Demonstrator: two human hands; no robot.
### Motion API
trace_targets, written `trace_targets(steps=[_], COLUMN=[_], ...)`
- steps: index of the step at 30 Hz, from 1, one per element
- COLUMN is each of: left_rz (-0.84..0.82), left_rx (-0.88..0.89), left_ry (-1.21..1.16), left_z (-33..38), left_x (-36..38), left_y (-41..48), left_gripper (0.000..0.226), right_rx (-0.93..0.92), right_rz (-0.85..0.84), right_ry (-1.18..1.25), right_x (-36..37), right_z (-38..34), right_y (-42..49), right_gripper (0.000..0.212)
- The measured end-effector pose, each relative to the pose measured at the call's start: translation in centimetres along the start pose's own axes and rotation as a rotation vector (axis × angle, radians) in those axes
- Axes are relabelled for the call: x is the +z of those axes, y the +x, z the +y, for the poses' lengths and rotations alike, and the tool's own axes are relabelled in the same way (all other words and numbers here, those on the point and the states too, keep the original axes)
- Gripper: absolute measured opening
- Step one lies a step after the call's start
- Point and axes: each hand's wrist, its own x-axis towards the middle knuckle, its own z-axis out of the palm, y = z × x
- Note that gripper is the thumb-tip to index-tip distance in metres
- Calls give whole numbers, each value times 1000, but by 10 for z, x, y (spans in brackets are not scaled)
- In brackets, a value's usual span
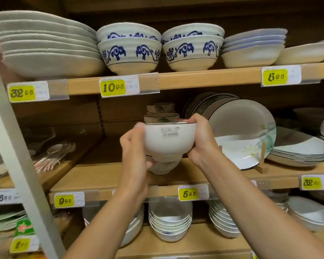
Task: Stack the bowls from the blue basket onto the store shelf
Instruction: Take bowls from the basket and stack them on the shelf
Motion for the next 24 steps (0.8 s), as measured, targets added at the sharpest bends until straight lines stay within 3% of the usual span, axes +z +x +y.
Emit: trace_targets(steps=[3, 7, 10, 14, 19, 21, 24], left_rz=[-11, 20, -27, -94, -126, -19, 111], left_rx=[87, -3, -93, -176, -134, -94, -68], left_ry=[58, 47, 17, -151, -56, 129, 172], left_z=[-8, 5, 6, 4, 2, -3, -12], left_x=[11, -1, -9, -8, -8, -8, -5], left_y=[-6, 12, 19, 20, 23, 26, 30], left_gripper=[85, 79, 81, 74, 68, 60, 57], right_rx=[-146, -180, -47, 104, 50, -11, -187], right_rz=[123, 59, -43, -178, -116, -34, 76], right_ry=[-113, -122, -41, 23, 65, 49, -88], right_x=[8, 2, -6, -6, -6, -4, -1], right_z=[14, 26, 12, 3, 4, 11, 23], right_y=[-5, -7, 2, 9, 9, 8, 5], right_gripper=[18, 33, 32, 46, 37, 30, 26])
